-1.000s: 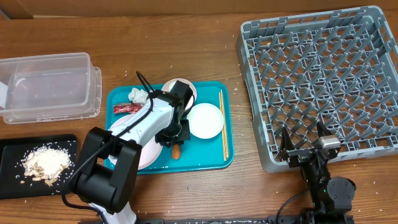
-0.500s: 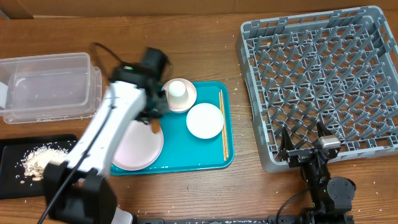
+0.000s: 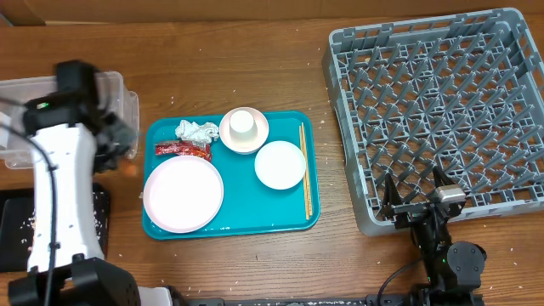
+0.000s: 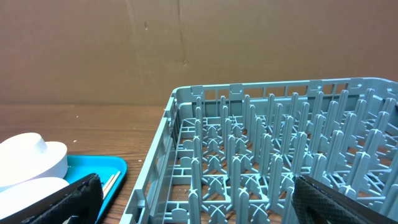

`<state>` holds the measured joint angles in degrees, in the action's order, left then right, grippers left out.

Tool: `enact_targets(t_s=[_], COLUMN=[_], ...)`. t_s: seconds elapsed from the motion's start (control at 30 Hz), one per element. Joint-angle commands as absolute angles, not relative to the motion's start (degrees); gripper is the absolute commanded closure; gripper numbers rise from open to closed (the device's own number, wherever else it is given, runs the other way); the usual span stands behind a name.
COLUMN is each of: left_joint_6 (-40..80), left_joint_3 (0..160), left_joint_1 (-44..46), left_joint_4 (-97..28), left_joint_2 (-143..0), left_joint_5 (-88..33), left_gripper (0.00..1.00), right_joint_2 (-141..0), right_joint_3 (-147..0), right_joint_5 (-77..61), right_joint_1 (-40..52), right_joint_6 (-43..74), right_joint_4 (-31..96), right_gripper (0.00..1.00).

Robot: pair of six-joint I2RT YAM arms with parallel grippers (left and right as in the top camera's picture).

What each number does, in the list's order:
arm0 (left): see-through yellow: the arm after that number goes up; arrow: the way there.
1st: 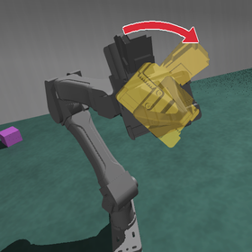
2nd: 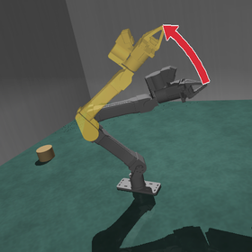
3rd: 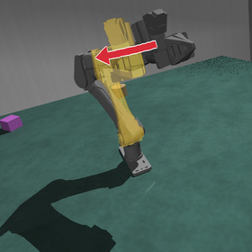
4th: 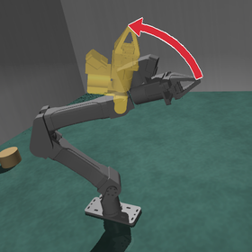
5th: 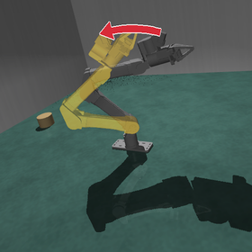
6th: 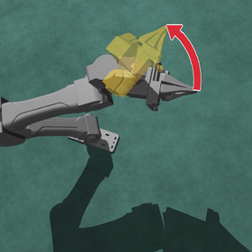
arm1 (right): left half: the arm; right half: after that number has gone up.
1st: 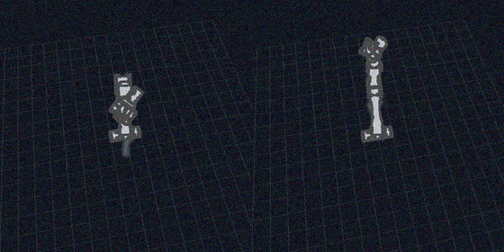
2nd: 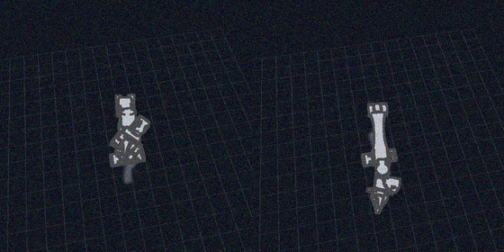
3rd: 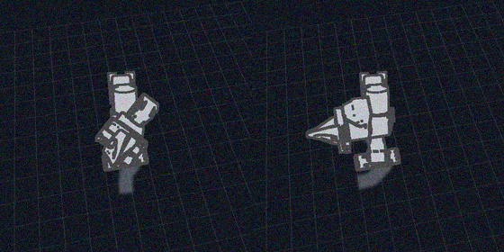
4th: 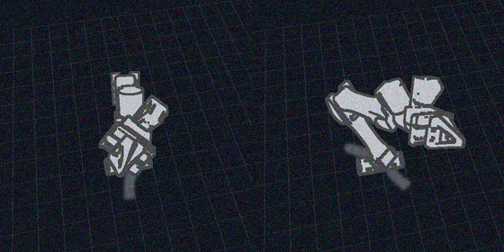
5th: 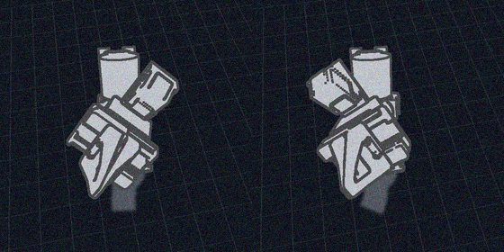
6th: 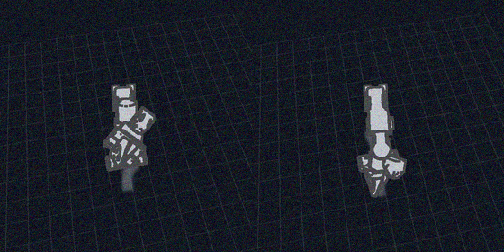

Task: Sort waste into correct bins and load items into the dishwasher
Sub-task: 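Carry the carrot left and drop it onto the black tray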

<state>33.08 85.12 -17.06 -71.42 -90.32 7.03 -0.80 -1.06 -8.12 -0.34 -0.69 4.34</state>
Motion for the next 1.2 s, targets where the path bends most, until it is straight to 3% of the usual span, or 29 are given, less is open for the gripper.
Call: enact_targets(t_s=[0.0, 0.53, 0.7, 1.0, 1.07, 1.17], left_joint_6=[38.2, 41.8, 41.8, 41.8, 41.8, 41.6], left_joint_3=[86.3, 86.3, 86.3, 86.3, 86.3, 86.3], left_joint_1=[-23.8, -42.9, -45.7, -46.7, -46.7, -46.7], left_joint_4=[-68.7, -67.0, -67.3, -67.2, -67.3, -67.6], left_joint_2=[-90.8, -105.8, -109.6, -113.2, -114.0, -114.4], left_joint_5=[10.9, 14.0, 13.9, 13.9, 13.9, 13.9], left_gripper=[0.94, 0.94, 0.89, 0.89, 0.85, 0.73], right_joint_2=[-0.2, -0.2, -0.2, -0.2, -0.2, -0.2], right_joint_3=[-0.5, -0.5, -0.5, -0.5, -0.5, -0.5], right_joint_5=[-7.6, -7.6, -7.6, -7.6, -7.6, -7.6], right_joint_1=[-0.5, -0.5, -0.5, -0.5, -0.5, -0.5], right_joint_6=[-0.9, -0.9, -0.9, -0.9, -0.9, -0.9], right_joint_4=[4.2, 4.2, 4.2, 4.2, 4.2, 4.2], right_gripper=[0.0, 0.0, 0.0, 0.0, 0.0, 0.0])
